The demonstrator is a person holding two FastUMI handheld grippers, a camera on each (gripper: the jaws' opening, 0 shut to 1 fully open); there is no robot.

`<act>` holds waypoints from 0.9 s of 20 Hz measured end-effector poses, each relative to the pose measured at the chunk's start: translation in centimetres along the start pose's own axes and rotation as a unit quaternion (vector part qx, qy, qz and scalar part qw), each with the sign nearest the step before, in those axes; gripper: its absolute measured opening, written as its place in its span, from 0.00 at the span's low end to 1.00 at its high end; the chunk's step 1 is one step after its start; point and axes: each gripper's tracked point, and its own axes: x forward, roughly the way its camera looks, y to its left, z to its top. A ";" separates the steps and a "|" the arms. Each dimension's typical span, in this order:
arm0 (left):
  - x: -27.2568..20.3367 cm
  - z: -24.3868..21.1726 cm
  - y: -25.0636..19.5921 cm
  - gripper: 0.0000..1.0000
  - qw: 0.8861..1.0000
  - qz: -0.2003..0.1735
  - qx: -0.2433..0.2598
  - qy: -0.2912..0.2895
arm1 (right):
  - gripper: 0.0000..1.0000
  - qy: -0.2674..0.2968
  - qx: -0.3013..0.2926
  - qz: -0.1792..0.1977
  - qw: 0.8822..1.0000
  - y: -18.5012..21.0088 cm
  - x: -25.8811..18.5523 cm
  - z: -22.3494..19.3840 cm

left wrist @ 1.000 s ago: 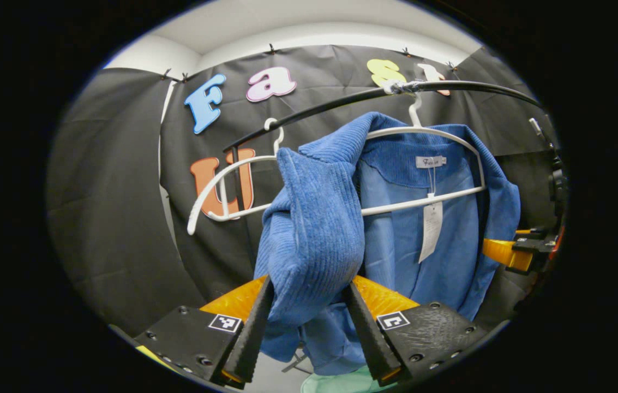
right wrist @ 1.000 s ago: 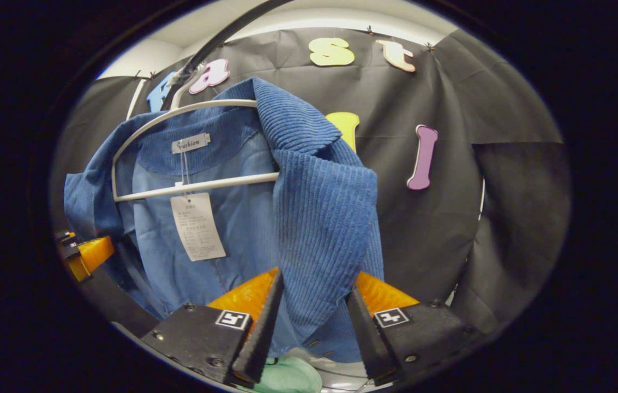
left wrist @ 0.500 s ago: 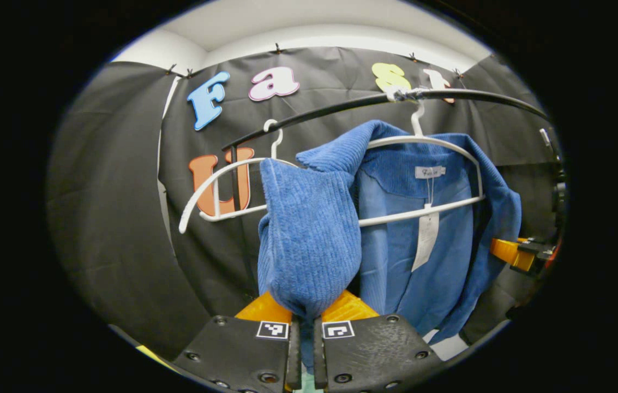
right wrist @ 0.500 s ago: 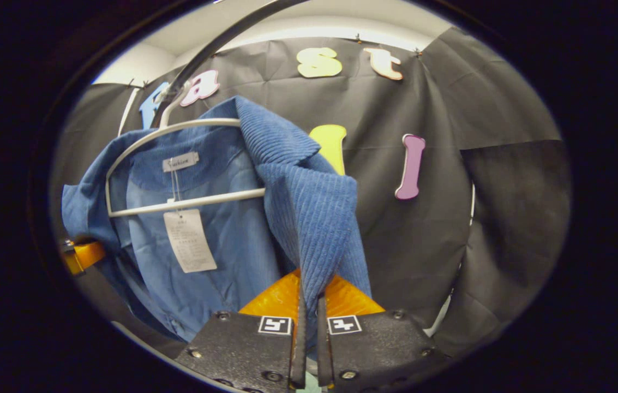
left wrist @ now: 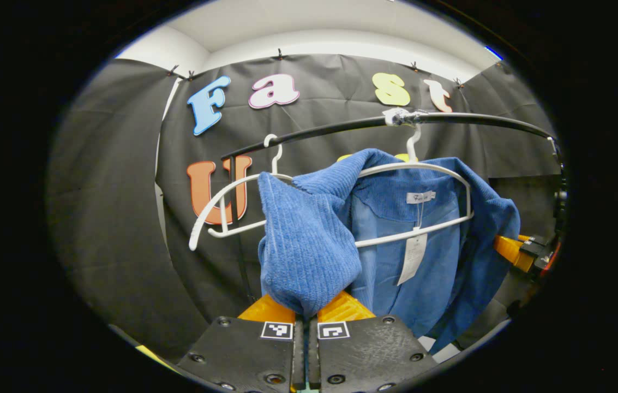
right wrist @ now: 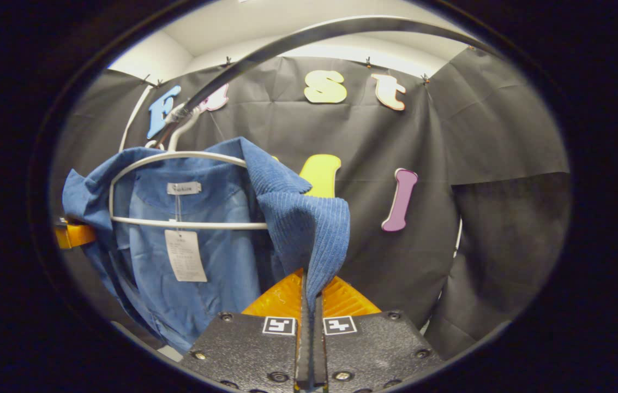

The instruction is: Grasp the clothes on the hanger with both hands and then place them into the laundry hamper below.

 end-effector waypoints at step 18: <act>-0.8 6.2 5.2 0.03 0.998 0.045 0.015 -0.029 | 0.04 -0.049 -0.036 -0.084 0.995 -5.6 1.2 4.5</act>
